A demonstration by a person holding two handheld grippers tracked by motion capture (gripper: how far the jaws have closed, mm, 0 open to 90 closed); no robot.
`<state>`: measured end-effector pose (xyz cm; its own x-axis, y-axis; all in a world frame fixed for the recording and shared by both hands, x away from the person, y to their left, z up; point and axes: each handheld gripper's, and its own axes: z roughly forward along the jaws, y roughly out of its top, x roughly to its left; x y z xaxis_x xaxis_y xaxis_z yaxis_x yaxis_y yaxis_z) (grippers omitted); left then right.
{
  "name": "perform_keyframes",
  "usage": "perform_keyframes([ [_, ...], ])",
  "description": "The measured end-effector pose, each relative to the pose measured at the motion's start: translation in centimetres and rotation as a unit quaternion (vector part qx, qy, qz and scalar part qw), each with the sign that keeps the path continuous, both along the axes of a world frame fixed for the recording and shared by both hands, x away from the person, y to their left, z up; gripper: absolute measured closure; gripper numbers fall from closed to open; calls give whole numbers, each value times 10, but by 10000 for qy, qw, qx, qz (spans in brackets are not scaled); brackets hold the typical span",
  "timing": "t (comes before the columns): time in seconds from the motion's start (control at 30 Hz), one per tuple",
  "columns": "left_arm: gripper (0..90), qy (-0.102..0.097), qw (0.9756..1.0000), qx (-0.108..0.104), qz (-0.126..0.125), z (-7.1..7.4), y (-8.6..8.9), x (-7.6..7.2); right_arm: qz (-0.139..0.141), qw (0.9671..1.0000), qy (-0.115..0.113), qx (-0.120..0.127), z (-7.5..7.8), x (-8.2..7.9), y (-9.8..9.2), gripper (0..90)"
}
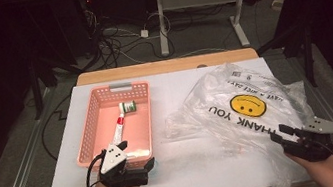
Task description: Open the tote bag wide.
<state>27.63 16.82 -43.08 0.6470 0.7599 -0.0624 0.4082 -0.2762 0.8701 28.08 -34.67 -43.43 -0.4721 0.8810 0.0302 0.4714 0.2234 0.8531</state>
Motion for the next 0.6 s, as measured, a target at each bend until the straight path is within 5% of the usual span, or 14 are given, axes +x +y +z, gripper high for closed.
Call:
perform_keyframes([
  [0.2, 0, -22, 10000, 0, 50, 1, 0, 0, 272, 9995, 120, 95, -8, -16, 6, 526],
  [0.4, 0, -41, 10000, 30, 2, 0, -2, -2, 637, 9975, 272, -135, -13, -16, 21, 473],
  [0.43, 0, -39, 10000, 23, 12, 0, -2, -2, 712, 9965, 287, -339, -15, -17, 26, 458],
  [0.6, 0, -4, 10000, 18, 9, -1, -2, 0, 884, 9952, 133, -405, -8, -14, 37, 455],
])
